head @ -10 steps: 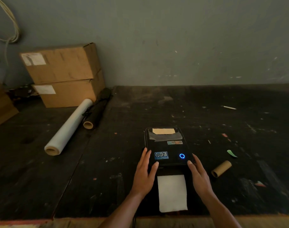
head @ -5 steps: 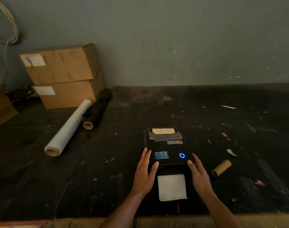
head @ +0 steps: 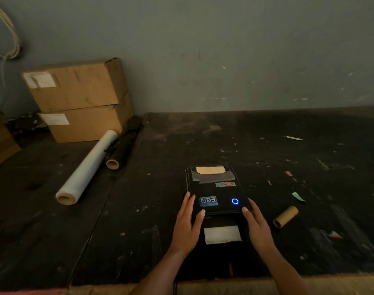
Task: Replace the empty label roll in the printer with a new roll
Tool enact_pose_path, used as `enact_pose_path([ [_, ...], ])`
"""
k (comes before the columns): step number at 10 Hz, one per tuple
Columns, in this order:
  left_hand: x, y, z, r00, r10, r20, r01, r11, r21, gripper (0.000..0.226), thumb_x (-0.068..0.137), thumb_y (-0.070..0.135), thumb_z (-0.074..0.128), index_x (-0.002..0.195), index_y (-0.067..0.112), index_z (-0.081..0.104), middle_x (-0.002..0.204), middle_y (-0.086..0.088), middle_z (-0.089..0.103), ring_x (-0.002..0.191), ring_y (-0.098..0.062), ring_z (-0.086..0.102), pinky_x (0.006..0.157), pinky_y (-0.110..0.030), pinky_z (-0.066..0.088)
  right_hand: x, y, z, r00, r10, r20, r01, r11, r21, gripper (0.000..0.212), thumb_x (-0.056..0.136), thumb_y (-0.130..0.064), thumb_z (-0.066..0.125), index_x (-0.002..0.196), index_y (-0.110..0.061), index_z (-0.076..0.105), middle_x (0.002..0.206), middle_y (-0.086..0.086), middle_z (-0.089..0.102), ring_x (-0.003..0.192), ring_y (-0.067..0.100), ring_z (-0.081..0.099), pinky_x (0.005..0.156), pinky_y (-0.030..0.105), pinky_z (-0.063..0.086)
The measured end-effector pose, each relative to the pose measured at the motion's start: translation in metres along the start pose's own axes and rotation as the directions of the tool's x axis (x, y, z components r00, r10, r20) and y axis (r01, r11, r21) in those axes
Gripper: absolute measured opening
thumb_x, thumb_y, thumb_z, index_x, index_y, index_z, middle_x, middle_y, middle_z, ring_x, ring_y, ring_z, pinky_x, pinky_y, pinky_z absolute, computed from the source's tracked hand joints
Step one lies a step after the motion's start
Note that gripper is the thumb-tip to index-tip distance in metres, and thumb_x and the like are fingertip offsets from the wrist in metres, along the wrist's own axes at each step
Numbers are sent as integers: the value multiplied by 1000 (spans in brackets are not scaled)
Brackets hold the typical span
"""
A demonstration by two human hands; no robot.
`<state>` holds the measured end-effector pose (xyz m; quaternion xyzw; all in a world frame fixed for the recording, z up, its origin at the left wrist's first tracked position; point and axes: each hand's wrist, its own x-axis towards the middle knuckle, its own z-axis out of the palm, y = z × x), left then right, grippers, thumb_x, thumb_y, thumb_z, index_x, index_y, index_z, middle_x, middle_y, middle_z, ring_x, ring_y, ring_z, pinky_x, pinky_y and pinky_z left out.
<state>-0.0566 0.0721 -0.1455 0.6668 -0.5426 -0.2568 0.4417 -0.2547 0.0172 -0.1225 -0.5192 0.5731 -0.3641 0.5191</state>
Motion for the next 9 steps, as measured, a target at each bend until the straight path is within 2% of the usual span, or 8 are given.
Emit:
enact_pose_path([
  [2,-1,3,-2,1000,-15,23,15,1000,2,60,93,53,42,147,39,19,148,31,1,136,7,5,107,-24,17,-1,-2,0,1000,15,1,-15,1000,7,55,95,-39,46,146,-37,25,155,4,28,142,27,24,112,49,22],
  [6,0,8,-11,993,-58,102,55,998,32,62,94,54,40,149,37,16,157,23,1,143,-4,8,114,-37,19,-2,-5,-3,998,62,33,-63,998,22,56,94,-40,46,146,-39,24,153,6,32,137,28,35,109,50,28],
  [8,4,25,-21,981,-107,163,97,993,69,61,97,46,42,150,31,15,160,15,1,145,-9,10,115,-36,19,-2,-11,-6,994,88,72,-81,993,-88,59,95,-41,45,148,-33,21,151,9,36,127,26,45,104,45,34],
  [9,-18,17,-30,983,-94,155,93,996,16,61,93,43,52,146,42,22,155,20,19,141,-3,18,113,-25,18,-4,-23,-18,998,-57,19,60,976,-208,58,90,-42,54,143,-29,33,143,7,46,109,13,56,89,33,46],
])
